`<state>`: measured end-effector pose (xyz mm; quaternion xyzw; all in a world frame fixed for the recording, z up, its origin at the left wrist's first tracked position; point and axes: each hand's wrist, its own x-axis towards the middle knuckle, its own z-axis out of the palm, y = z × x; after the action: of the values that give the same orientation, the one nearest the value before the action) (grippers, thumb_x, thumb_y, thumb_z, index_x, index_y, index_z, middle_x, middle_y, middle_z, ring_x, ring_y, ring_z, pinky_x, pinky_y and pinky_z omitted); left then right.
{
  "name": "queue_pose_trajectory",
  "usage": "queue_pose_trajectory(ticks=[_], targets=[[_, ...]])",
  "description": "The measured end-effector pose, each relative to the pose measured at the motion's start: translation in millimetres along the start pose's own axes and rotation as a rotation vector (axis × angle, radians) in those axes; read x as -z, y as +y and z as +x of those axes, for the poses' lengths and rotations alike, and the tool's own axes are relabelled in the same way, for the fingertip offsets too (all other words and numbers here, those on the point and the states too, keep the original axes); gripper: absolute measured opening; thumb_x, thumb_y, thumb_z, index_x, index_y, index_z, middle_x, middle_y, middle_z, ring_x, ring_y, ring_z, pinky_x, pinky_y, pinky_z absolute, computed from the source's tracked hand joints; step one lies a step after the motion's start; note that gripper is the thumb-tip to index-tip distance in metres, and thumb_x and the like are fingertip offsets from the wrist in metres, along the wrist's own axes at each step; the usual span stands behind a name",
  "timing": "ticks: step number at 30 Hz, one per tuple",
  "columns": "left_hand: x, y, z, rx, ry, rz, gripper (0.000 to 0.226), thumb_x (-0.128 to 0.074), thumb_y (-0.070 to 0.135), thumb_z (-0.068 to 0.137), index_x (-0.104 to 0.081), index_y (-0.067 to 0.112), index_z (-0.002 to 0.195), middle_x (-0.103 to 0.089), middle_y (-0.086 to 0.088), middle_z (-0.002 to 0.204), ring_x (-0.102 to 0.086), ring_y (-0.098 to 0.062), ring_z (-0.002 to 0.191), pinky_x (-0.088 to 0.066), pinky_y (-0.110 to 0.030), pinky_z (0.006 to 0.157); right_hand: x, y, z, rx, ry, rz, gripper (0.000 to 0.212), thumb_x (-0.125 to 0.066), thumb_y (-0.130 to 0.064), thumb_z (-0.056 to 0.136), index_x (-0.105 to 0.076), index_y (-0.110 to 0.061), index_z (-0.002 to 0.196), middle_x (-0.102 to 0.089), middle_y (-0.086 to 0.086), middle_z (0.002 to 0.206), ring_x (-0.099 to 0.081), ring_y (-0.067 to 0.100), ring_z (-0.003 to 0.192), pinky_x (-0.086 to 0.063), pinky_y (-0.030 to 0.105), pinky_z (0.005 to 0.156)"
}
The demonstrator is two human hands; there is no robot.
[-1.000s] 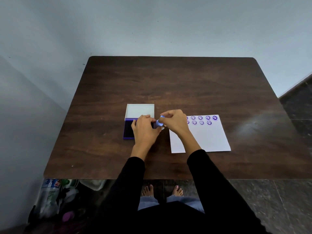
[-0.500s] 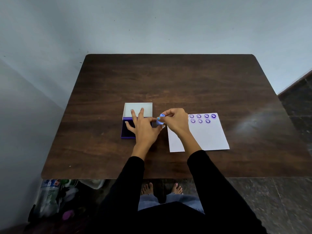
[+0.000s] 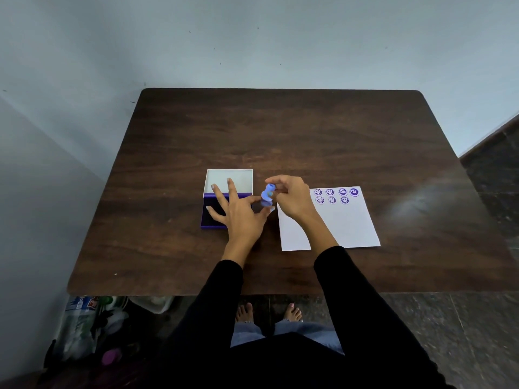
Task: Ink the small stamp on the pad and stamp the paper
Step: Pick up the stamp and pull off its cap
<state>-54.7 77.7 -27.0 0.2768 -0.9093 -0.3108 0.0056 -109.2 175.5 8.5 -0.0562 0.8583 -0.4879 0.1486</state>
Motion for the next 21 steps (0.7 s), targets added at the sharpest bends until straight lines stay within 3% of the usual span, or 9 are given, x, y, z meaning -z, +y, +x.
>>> queue_pose_trajectory(ticks=[5, 10, 14, 19, 21], targets=[[-13.0, -2.6, -11.2, -0.059, 0.034, 0.046, 0.032, -0.068, 0.047, 0.08, -0.068, 0.038, 0.11, 0.003, -0.004, 0.162, 0.023, -0.033, 0.144, 0.01, -0.065, 0.108, 1.1, 0.2, 5.3, -0.027, 0.139, 0.158, 0.029, -0.06, 0.002, 0.084, -0.066, -0.009, 0.111, -0.071, 0.009, 0.107, -0.065, 0.019, 0.1, -0.052, 0.029, 0.091], [-21.5, -7.3, -15.2, -0.07, 0.017, 0.07, 0.039, -0.064, 0.048, 0.082, -0.062, 0.04, 0.12, 0.004, -0.005, 0.162, 0.024, -0.032, 0.144, 0.01, -0.065, 0.108, -0.9, 2.9, 7.4, -0.12, 0.154, 0.383, 0.033, -0.059, 0.004, 0.084, -0.063, -0.01, 0.114, -0.068, 0.011, 0.113, -0.064, 0.022, 0.107, -0.051, 0.034, 0.096], [-21.0, -11.3, -12.7, -0.084, -0.001, 0.067, 0.06, -0.068, 0.05, 0.077, -0.05, 0.037, 0.132, 0.002, -0.006, 0.161, 0.02, -0.03, 0.145, 0.009, -0.064, 0.109, -1.2, 0.0, 11.0, -0.252, 0.123, 0.684, 0.03, -0.057, 0.004, 0.088, -0.06, -0.004, 0.116, -0.067, 0.015, 0.108, -0.065, 0.023, 0.097, -0.053, 0.031, 0.087], [-9.2, -26.5, -8.1, -0.138, 0.226, -0.04, 0.082, -0.064, 0.059, 0.069, -0.04, 0.024, 0.139, -0.015, -0.008, 0.16, 0.0, -0.028, 0.148, -0.001, -0.061, 0.11, -1.9, -5.2, 12.3, -0.41, 0.006, 1.215, 0.014, -0.05, -0.003, 0.094, -0.06, -0.002, 0.104, -0.069, 0.013, 0.091, -0.066, 0.023, 0.091, -0.054, 0.031, 0.081], [-3.6, -36.9, -4.7, -0.083, 0.302, -0.037, 0.088, -0.06, 0.061, 0.068, -0.037, 0.018, 0.14, -0.02, -0.009, 0.158, -0.005, -0.028, 0.148, -0.004, -0.06, 0.111, -4.5, -6.7, 12.3, -0.457, -0.033, 1.361, 0.014, -0.048, -0.004, 0.094, -0.061, 0.001, 0.099, -0.072, 0.014, 0.084, -0.066, 0.024, 0.088, -0.053, 0.034, 0.086]])
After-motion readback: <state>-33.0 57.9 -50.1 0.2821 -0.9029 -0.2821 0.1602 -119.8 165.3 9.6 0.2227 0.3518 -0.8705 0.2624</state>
